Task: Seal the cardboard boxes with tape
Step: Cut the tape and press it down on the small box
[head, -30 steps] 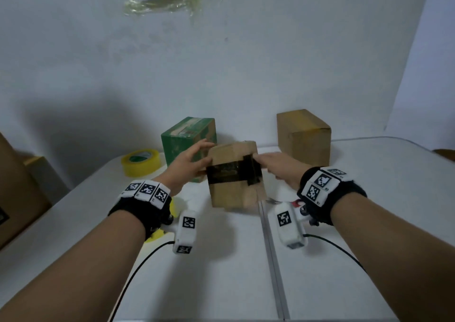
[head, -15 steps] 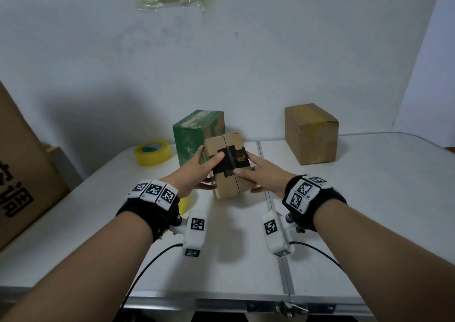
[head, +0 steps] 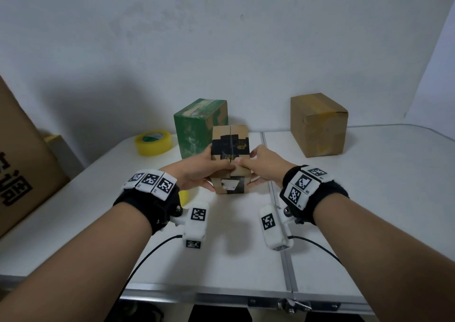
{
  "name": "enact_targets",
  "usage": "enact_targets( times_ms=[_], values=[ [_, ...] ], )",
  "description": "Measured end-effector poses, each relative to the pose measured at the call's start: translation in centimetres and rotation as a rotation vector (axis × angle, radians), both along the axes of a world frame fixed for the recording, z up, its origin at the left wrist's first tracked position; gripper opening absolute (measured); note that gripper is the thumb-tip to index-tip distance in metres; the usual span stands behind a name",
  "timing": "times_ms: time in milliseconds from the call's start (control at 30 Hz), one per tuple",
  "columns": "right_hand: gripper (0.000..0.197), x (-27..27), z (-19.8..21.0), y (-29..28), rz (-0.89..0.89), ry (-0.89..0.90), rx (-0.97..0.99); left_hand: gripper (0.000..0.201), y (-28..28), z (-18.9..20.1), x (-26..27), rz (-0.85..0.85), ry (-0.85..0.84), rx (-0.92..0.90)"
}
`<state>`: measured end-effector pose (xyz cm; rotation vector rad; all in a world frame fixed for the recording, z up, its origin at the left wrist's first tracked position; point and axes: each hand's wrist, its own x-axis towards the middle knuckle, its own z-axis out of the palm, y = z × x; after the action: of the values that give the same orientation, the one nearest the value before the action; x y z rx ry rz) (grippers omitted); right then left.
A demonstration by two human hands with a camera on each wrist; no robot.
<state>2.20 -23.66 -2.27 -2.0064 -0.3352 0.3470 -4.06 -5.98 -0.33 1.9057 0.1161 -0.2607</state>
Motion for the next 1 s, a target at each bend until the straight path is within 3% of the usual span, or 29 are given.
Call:
enact_targets(
  times_ms=[300, 433, 633, 833, 1000],
  values=[
    [0.057, -0.1, -0.1, -0.1, 0.014, -0.033, -0.045, 0.052, 1.7, -0.2, -0.7, -0.054, 0.030, -0.158],
    [0.082, 0.1, 0.4, 0.2, 0.109, -0.005, -0.168, 0.042, 1.6, -0.2, -0.8, -0.009, 0.035, -0.190],
    [0.048, 0.0, 0.4, 0.4, 0.077, 0.113, -0.024, 0.040, 1.7, -0.3, -0.4, -0.020, 0.040, -0.154],
    [0.065, -0.1, 0.7, 0.7, 0.084, 0.038, -0.103, 0.044, 1.4, -0.1, -0.4, -0.031, 0.052, -0.149],
    [0.044, -1.1, 0.9, -0.2, 0.108, 0.030, -0.128, 0.054, 1.4, 0.1, -0.5, 0.012, 0.012, -0.150]
  ],
)
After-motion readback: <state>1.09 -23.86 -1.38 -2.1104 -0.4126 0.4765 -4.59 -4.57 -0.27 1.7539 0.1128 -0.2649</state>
